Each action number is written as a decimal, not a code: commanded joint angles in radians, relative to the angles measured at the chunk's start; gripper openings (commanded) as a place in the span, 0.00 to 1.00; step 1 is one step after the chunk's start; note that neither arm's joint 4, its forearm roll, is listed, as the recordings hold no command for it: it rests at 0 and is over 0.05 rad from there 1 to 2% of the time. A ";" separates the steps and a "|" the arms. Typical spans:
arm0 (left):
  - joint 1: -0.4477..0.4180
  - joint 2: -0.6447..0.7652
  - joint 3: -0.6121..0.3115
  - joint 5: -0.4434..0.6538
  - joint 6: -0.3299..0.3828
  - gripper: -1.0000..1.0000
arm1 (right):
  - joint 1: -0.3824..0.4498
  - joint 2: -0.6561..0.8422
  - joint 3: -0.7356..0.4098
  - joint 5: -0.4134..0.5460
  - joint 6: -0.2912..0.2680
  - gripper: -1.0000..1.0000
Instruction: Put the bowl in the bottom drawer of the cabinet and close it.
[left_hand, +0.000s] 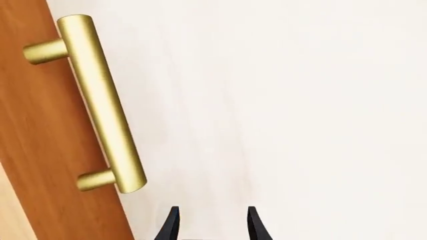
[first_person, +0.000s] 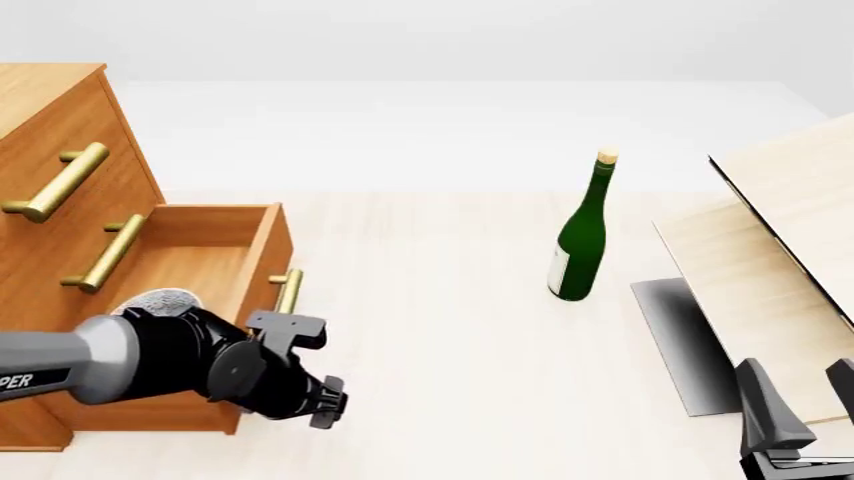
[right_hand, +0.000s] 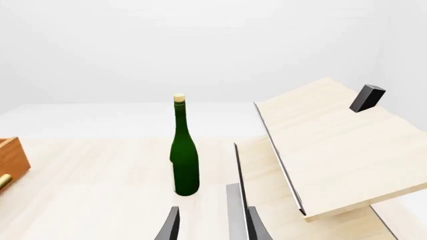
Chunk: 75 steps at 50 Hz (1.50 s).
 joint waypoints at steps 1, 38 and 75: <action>0.052 0.020 0.024 -0.012 -0.031 1.00 | 0.000 0.000 0.000 0.000 0.000 1.00; 0.280 -0.087 0.095 -0.001 -0.008 1.00 | 0.000 0.000 0.000 0.000 0.000 1.00; 0.539 -0.057 0.108 -0.013 0.064 1.00 | 0.000 0.000 0.000 0.000 0.000 1.00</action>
